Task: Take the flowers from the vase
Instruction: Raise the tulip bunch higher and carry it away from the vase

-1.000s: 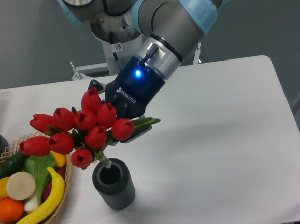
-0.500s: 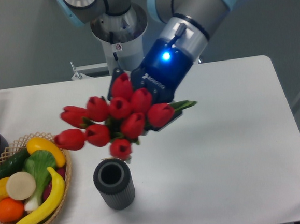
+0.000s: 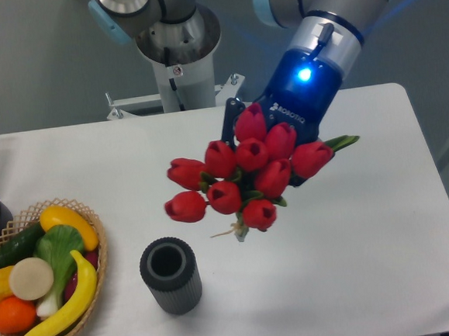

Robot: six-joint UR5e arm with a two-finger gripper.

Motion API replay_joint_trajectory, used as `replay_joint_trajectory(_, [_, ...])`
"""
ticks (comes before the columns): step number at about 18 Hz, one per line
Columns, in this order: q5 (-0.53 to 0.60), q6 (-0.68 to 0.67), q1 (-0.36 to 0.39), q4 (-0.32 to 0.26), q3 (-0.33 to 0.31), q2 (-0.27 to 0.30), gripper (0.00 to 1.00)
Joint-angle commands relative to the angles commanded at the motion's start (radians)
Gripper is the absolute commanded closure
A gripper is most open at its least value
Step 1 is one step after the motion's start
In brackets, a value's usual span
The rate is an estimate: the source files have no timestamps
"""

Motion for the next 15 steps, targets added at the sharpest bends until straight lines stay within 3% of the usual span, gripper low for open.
replay_joint_trajectory(8, [0.023, 0.029, 0.034, 0.0, -0.002, -0.003, 0.53])
replay_joint_trajectory(15, [0.023, 0.069, 0.046, 0.0, -0.043, 0.0, 0.53])
